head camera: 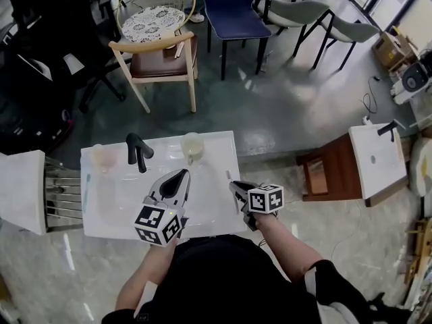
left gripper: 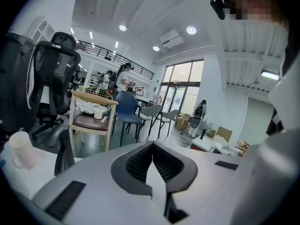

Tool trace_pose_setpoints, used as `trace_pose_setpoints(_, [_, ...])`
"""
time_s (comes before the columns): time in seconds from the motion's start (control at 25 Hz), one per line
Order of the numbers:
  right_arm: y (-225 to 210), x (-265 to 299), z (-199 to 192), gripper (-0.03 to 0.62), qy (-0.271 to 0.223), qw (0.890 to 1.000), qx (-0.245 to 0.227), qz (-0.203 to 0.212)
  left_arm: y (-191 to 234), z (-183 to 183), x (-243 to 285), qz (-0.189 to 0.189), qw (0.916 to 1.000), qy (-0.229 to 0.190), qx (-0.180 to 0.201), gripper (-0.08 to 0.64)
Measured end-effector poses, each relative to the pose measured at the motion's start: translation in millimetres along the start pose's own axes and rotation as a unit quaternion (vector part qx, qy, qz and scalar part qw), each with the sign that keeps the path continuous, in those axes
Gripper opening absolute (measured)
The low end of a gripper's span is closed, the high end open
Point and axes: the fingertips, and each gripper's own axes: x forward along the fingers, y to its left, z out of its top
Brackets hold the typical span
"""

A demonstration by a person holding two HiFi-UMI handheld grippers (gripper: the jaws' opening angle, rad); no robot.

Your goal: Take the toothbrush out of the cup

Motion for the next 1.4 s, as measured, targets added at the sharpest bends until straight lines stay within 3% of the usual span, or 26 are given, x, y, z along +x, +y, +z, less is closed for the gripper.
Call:
trace_pose_setpoints(0.24, [-9.9,17.4,0.6,0.041,0.0,0.999,0.038,-0.009,11.5,-3.8,-11.3,0.018,0.9998,0.001,-0.008,0.015])
trace_pose_setpoints(0.4, [-21.5,22.1,6.6,0.041,0.013,0.998,0.018,-0.054,18.3,-5.7,-16.3,0.026,0.9996,0.002,-0.012,0.015])
trace_pose_setpoints(0.64, [-29.3,28.5,5.2,0.043,0.022,0.997,0.019,-0.069,26.6,-8.3,-23.7,0.037,0.9991,0.001,-0.018,0.015])
trace_pose_setpoints(1.04, [-31.2,27.6,3.4,0.044,0.032,0.997,0.024,-0.06,25.4,-5.0,-30.0,0.046,0.9987,-0.005,-0.018,0.015])
trace_pose_setpoints(1.4, [-29.7,5.3,23.5,0.046,0.0,0.998,0.005,-0.055,12.3,-4.7,-22.9,0.046,0.9988,-0.008,-0.017,0.015])
